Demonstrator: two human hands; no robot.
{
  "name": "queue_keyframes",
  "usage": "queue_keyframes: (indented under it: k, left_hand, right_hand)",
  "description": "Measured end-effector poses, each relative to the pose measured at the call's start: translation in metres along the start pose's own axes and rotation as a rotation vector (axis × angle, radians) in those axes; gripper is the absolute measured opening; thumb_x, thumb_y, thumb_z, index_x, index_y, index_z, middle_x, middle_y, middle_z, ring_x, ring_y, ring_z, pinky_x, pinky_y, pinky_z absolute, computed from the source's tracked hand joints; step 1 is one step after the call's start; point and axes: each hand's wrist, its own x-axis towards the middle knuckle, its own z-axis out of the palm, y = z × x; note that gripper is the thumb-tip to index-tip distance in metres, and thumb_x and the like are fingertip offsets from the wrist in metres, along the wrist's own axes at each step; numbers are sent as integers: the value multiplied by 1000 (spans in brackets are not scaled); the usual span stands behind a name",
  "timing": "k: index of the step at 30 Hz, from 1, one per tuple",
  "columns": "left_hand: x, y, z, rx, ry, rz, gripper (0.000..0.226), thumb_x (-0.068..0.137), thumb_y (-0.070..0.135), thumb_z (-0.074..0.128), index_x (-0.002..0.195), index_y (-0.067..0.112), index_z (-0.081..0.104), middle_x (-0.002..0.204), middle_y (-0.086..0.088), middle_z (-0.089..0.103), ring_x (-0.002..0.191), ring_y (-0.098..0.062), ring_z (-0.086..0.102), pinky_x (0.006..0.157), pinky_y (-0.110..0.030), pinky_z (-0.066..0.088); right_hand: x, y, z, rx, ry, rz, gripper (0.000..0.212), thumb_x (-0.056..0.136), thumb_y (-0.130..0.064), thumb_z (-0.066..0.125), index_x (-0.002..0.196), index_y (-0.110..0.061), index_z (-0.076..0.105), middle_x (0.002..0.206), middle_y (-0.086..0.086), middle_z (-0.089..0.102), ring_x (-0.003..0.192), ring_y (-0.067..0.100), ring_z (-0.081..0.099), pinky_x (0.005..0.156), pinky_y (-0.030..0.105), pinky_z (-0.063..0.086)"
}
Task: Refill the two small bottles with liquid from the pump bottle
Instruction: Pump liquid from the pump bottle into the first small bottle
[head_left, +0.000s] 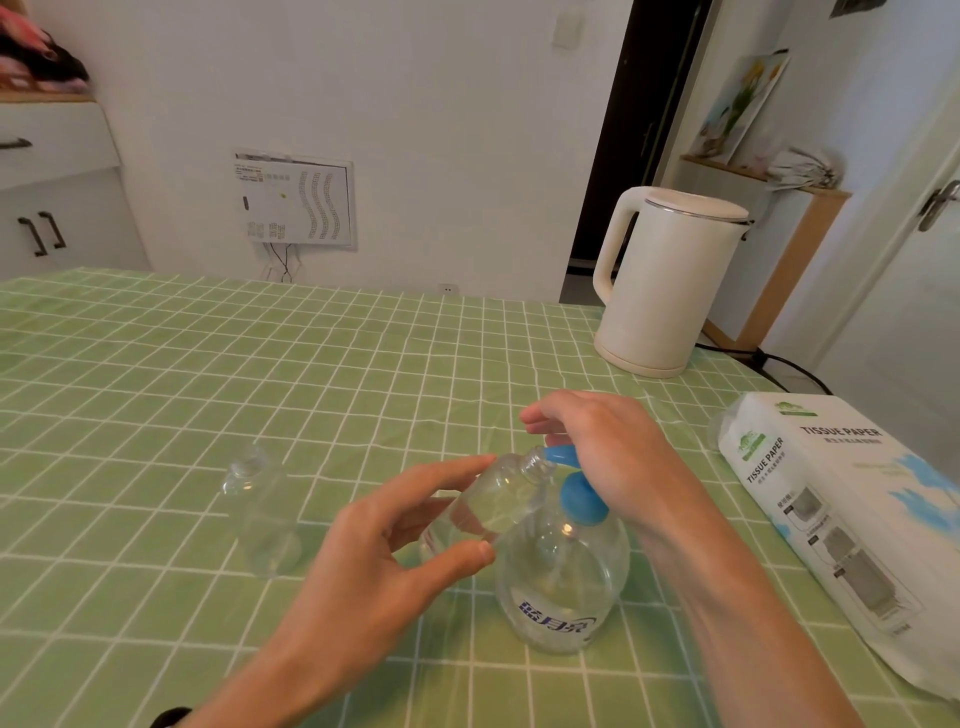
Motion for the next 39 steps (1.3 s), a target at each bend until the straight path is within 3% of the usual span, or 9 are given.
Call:
queue_keyframes:
  k: [3, 7, 11, 17, 21, 26, 28, 31, 39]
  left_hand:
    - [-1, -1, 0, 10, -18, -17, 58, 81, 8, 85, 127, 41, 72, 126, 16, 75, 116, -8, 73, 106, -25, 52]
    - [-2, 0, 1, -37, -49, -36, 60, 84, -2, 83, 127, 38, 72, 129, 13, 75, 117, -11, 73, 104, -29, 54]
    - [0, 4, 1, -70, -32, -1, 58, 82, 6, 79, 126, 43, 70, 129, 13, 74, 115, -11, 74, 101, -22, 54]
    - [-1, 5, 1, -44, 1, 36, 55, 82, 14, 82, 129, 40, 70, 126, 12, 76, 116, -13, 74, 102, -20, 52]
    - [-1, 3, 2, -32, 17, 38, 53, 82, 20, 84, 132, 32, 71, 127, 11, 76, 117, -18, 73, 105, -27, 53]
    - [-2, 5, 3, -32, 16, 32, 53, 80, 22, 81, 130, 35, 72, 126, 13, 76, 117, -13, 73, 104, -20, 51]
    - [-2, 5, 2, -39, 6, 21, 53, 81, 21, 82, 129, 41, 71, 123, 12, 77, 116, -12, 73, 103, -20, 52]
    - [-2, 5, 2, -40, -3, 0, 54, 83, 21, 85, 128, 44, 69, 126, 14, 76, 118, -11, 72, 106, -32, 53]
    - [1, -1, 0, -121, 59, -69, 53, 84, 14, 77, 127, 44, 68, 127, 7, 74, 117, -19, 73, 107, -50, 53]
  right_hand:
    - [0, 0, -1, 11, -15, 3, 28, 99, -33, 55, 93, -24, 81, 109, 8, 79, 101, 12, 71, 89, 31, 50]
    - [1, 2, -1, 2, -27, -9, 36, 98, -32, 54, 104, -4, 76, 124, 26, 66, 95, 10, 72, 96, 31, 50]
    - [3, 4, -1, 12, -33, 20, 37, 98, -31, 54, 106, -4, 76, 126, 27, 66, 112, 37, 66, 100, 33, 48]
    - [-1, 1, 1, -24, -35, 15, 30, 99, -29, 53, 98, -14, 79, 122, 27, 70, 113, 43, 66, 101, 43, 51]
    - [-1, 0, 4, -5, -31, 22, 27, 100, -25, 52, 101, -28, 80, 113, -8, 77, 113, 13, 68, 100, 36, 49]
    - [-2, 3, 2, 23, 2, 13, 28, 100, -25, 55, 100, -13, 80, 106, 7, 80, 106, 23, 72, 93, 34, 53]
    - [-2, 2, 2, 56, 32, -10, 28, 99, -28, 57, 94, -12, 81, 100, -1, 81, 101, 13, 72, 90, 30, 52]
    - [-1, 1, 2, 102, 24, -16, 25, 98, -29, 60, 87, -22, 81, 94, -13, 80, 99, 4, 71, 87, 28, 51]
    - [1, 2, 1, 133, 3, -15, 24, 98, -29, 60, 91, -22, 83, 97, -13, 81, 88, 1, 75, 87, 28, 52]
